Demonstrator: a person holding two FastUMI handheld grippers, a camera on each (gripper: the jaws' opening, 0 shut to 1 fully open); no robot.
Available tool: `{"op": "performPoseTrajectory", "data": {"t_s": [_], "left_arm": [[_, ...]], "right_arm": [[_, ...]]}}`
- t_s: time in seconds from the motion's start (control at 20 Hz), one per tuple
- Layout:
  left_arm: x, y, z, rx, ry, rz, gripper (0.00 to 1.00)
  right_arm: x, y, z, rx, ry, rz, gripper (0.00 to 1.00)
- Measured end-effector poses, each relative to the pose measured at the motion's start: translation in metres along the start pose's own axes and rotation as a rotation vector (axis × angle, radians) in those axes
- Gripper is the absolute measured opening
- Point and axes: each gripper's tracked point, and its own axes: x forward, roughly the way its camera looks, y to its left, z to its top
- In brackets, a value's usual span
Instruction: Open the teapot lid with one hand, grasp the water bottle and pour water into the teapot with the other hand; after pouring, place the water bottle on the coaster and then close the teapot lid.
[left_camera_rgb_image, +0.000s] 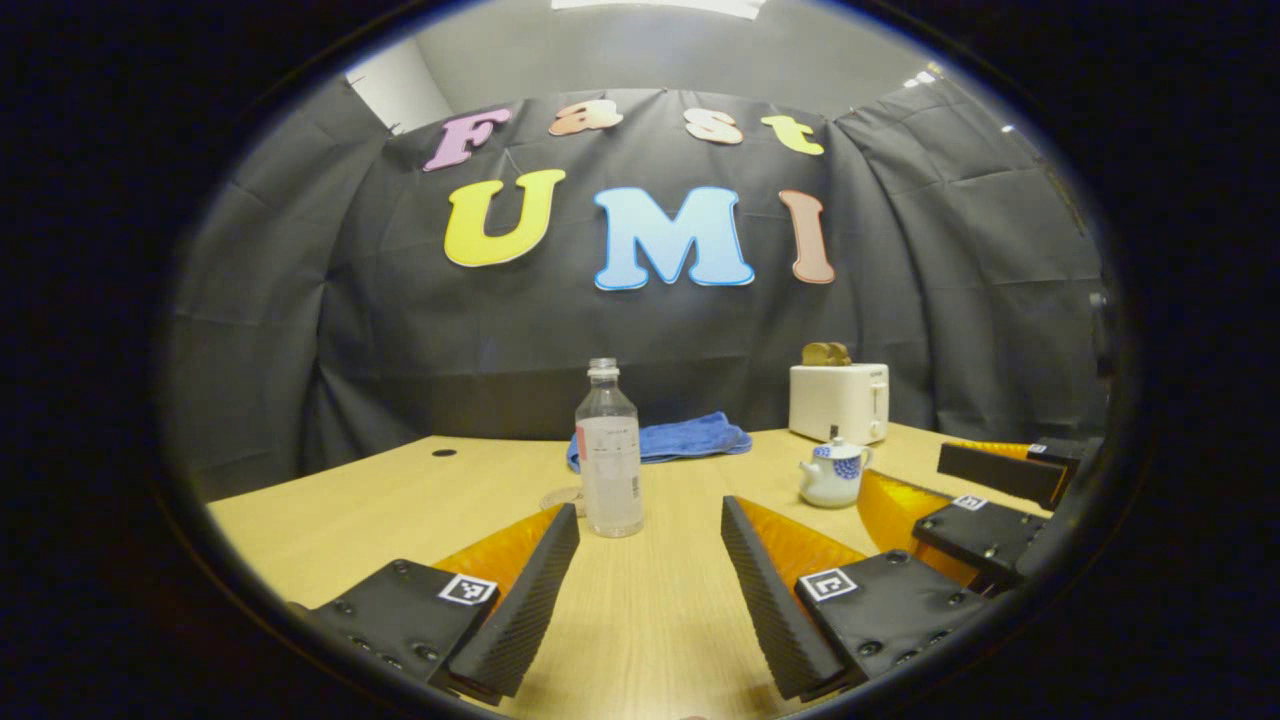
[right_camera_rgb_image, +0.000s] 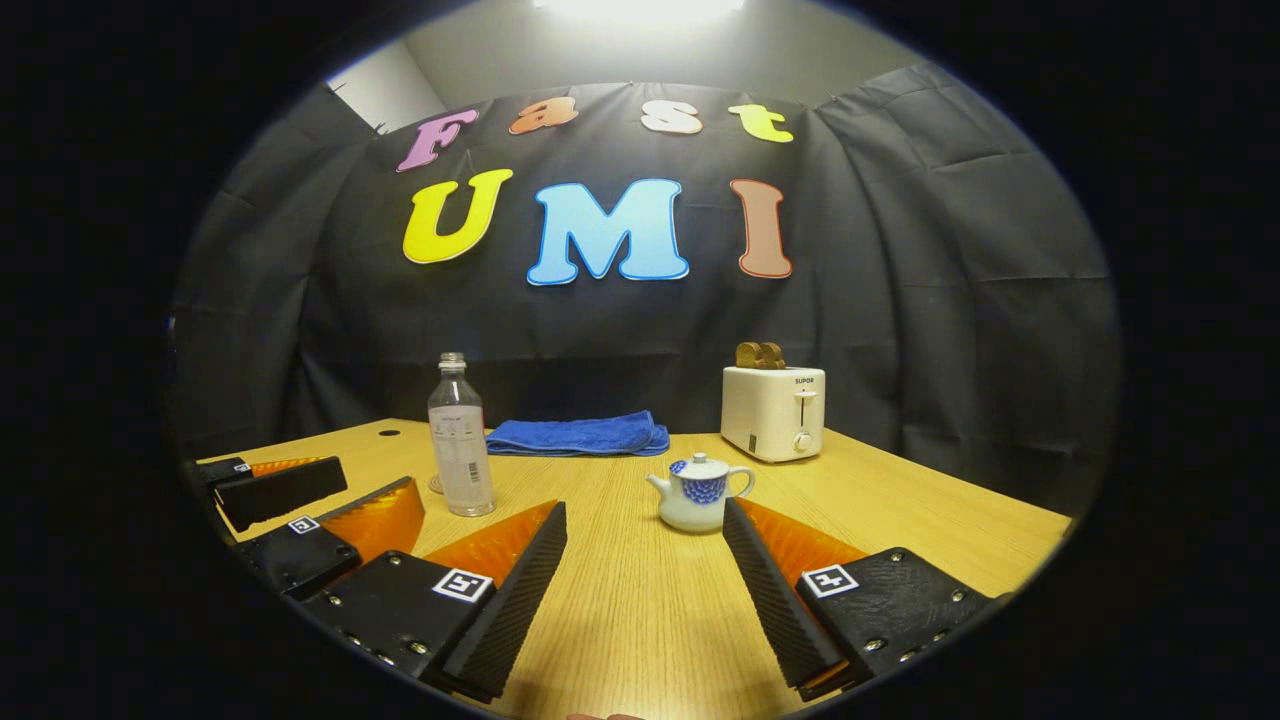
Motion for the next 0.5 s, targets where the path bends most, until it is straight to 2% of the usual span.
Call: {"op": "performPoseTrajectory", "data": {"t_s": [0.15,0.3,0.5], "left_arm": [[0.017,0.005,0.006,-0.040,0.021,-0.006,1.00],[0.039,0.024,0.036,-0.046,-0.021,0.021,1.00],[0.056,0.045,0.048,-0.044,-0.049,0.052,1.00]], "right_arm": [[0.044,-0.011,0.031,-0.015,-0.049,-0.021,0.96],[0.079,-0.023,0.028,0.017,-0.006,-0.021,0.96],[0.122,-0.043,0.019,0.040,0.050,-0.053,0.96]]}}
